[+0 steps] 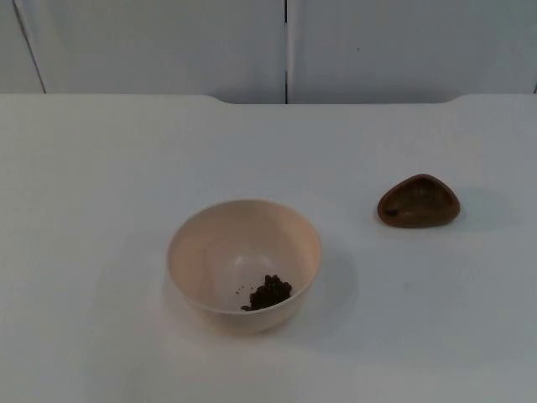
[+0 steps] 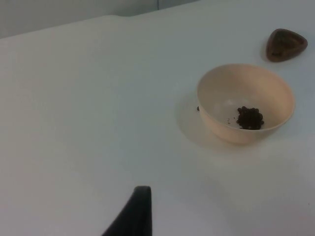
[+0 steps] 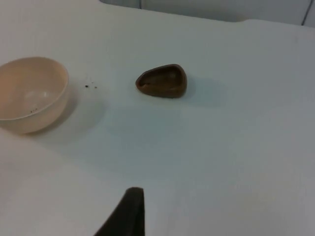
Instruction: Pick up the bowl with the left hand and pour the coffee beans from the cup into the bowl with the right hand.
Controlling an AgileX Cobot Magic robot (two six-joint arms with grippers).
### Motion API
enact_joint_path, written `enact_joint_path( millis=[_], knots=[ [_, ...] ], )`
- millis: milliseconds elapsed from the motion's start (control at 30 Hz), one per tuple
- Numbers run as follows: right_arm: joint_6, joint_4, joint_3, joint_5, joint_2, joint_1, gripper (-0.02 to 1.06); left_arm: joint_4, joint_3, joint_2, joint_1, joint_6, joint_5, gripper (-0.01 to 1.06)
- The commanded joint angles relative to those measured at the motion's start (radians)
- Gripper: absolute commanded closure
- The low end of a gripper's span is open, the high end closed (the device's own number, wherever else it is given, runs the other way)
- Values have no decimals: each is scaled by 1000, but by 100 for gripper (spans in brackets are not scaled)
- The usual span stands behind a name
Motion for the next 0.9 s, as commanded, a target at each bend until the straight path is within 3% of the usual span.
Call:
enact_joint_path(
  millis=[0, 233, 633, 867],
  knots=[
    [-1, 3, 1, -3, -3, -54, -1, -3, 5, -4, 1, 0, 0, 0],
    [6, 3, 1, -3, -3, -158, -1, -3, 5, -4, 1, 0, 0, 0],
    [14, 3, 1, -5, -3, -159, -1, -3, 5, -4, 7, 0, 0, 0],
    [14, 3, 1, -5, -3, -159, -1, -3, 5, -4, 83, 0, 0, 0]
  ],
)
